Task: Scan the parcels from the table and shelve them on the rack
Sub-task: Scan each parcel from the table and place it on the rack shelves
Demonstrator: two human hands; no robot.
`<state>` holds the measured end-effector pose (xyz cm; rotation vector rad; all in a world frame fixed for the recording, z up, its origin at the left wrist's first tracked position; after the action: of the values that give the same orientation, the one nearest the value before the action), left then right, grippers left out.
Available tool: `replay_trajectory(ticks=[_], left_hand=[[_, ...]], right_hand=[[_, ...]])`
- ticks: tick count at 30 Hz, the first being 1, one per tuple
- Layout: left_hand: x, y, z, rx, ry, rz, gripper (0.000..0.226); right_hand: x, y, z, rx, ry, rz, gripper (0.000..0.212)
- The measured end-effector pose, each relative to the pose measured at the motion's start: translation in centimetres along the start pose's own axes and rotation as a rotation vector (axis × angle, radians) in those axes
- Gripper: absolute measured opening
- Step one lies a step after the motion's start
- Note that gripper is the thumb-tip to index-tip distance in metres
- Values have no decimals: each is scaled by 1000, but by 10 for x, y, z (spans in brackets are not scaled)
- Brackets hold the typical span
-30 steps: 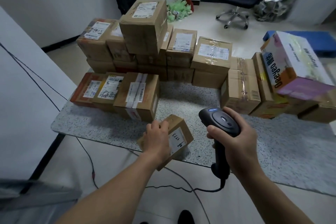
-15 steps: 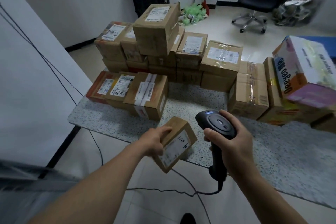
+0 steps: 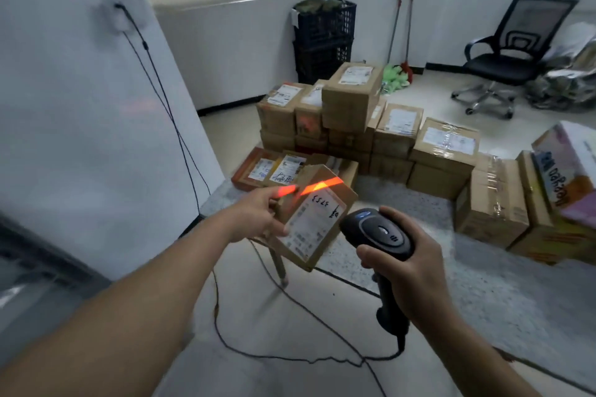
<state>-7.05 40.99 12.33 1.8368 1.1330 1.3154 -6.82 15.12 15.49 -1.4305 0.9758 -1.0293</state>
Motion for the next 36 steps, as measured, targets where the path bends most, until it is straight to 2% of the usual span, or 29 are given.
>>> replay_trajectory(ticks=[3, 8, 15, 22, 26, 36], left_hand=[[54, -1, -47, -5, 17, 100, 89], [133, -9, -144, 3, 83, 276, 92], [205, -40, -285, 69, 200, 350, 88], [249, -69, -386, 134, 329, 309, 90], [261, -74, -429, 163, 413, 263, 94], [272, -85, -520, 91, 847, -29, 98]], right_hand=[[-51, -26, -28, 63, -90, -53, 66], [-143, -61, -86, 131, -217, -99, 86], [-255, -113, -168, 250, -378, -165, 67], [-323, -144, -212, 377, -510, -190, 65], [-349, -161, -230, 404, -589, -120, 57], [-387, -185, -239, 443, -712, -5, 58]])
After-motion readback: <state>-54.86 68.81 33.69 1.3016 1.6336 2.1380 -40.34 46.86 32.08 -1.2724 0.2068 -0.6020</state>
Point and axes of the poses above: each hand's wrist, its own z-axis towards the middle knuckle, its own x-axis out of the back of the hand, y = z × x, the point moved 9 cm from there along z, towards the middle knuckle, and after that the axes turned 9 degrees about -x, right-handed, at the moved point
